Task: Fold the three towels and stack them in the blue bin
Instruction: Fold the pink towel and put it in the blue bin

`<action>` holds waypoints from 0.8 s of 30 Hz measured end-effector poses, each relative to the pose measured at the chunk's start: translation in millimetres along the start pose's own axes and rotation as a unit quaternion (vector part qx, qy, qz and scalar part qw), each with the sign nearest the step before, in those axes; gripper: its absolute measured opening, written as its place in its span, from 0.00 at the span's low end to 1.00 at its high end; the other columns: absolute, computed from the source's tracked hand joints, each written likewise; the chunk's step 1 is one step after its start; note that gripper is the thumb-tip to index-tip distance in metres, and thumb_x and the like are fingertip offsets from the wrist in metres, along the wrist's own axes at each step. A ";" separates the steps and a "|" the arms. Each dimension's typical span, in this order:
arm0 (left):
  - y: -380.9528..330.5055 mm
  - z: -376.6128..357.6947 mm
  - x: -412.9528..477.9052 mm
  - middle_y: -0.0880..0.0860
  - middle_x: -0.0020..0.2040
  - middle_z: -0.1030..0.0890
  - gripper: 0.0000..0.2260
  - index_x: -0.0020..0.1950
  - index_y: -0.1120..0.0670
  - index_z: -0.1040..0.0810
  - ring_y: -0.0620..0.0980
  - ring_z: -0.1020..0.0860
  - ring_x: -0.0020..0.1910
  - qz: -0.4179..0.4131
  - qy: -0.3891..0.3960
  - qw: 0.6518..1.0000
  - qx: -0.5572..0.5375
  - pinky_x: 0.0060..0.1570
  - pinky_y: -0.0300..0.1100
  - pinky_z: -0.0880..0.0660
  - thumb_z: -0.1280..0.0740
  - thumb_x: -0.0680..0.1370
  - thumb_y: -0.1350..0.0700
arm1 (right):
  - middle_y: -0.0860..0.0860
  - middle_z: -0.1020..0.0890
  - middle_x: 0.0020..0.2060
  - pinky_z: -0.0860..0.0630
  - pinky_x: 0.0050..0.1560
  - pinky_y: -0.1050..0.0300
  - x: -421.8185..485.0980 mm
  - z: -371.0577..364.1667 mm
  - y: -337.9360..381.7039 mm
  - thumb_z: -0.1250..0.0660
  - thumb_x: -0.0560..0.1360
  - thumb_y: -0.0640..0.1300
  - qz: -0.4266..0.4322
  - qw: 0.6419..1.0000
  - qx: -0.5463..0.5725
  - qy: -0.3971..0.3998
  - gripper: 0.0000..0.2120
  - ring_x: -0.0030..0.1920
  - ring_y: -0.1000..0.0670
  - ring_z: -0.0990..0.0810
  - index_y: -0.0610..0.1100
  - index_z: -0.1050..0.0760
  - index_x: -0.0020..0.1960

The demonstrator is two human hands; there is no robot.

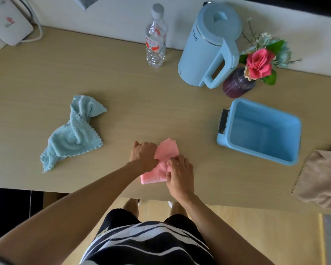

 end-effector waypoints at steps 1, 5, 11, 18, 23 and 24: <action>-0.5 3.2 -1.7 0.50 0.45 0.18 0.07 0.44 0.49 0.25 0.53 0.21 0.44 0.004 0.013 0.999 -0.030 0.53 0.46 0.34 0.32 0.73 0.47 | 0.50 0.23 0.52 0.25 0.54 0.51 -2.6 2.5 -3.2 0.25 0.67 0.40 -0.014 1.000 0.012 -0.006 0.17 0.53 0.47 0.24 0.48 0.27 0.52; -1.0 25.7 -18.3 0.53 0.42 0.19 0.10 0.49 0.57 0.17 0.54 0.21 0.40 0.023 0.018 0.970 -0.243 0.38 0.39 0.26 0.28 0.71 0.54 | 0.50 0.26 0.59 0.23 0.57 0.52 -18.4 17.8 -15.2 0.24 0.70 0.43 -0.061 0.990 0.119 -0.050 0.25 0.59 0.49 0.24 0.47 0.29 0.63; -11.8 78.1 -56.6 0.52 0.50 0.16 0.22 0.60 0.55 0.23 0.55 0.17 0.50 0.000 0.028 0.823 -0.567 0.41 0.41 0.18 0.23 0.68 0.60 | 0.48 0.28 0.66 0.20 0.53 0.58 -20.5 72.7 -5.5 0.23 0.71 0.45 -0.197 0.822 0.532 -0.055 0.36 0.60 0.51 0.21 0.49 0.38 0.73; -58.3 131.8 -76.3 0.57 0.57 0.16 0.29 0.64 0.55 0.23 0.56 0.17 0.56 -0.090 0.012 0.741 -0.666 0.54 0.53 0.18 0.21 0.65 0.52 | 0.42 0.16 0.49 0.19 0.38 0.55 -12.0 168.6 -10.5 0.29 0.72 0.27 -0.154 0.701 0.686 -0.118 0.28 0.40 0.50 0.16 0.48 0.38 0.61; -108.3 162.0 -74.9 0.50 0.50 0.17 0.29 0.69 0.46 0.34 0.51 0.17 0.46 -0.131 -0.112 0.793 -0.585 0.39 0.39 0.19 0.26 0.73 0.60 | 0.52 0.19 0.52 0.22 0.39 0.55 -14.3 224.1 -60.0 0.31 0.70 0.36 -0.059 0.811 0.570 -0.117 0.22 0.41 0.53 0.21 0.54 0.30 0.58; -122.0 164.2 -73.1 0.48 0.51 0.17 0.33 0.72 0.43 0.37 0.50 0.17 0.45 -0.143 -0.125 0.805 -0.562 0.39 0.39 0.19 0.27 0.74 0.62 | 0.54 0.20 0.53 0.24 0.39 0.58 -13.5 233.1 -74.5 0.32 0.70 0.37 -0.053 0.836 0.535 -0.108 0.20 0.39 0.55 0.22 0.55 0.27 0.58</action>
Point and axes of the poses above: each hand's wrist, its own x-axis towards the middle knuckle, its own z-axis out of the back of the hand, y = z × x, the point moved 4 cm from there along x, towards the middle knuckle
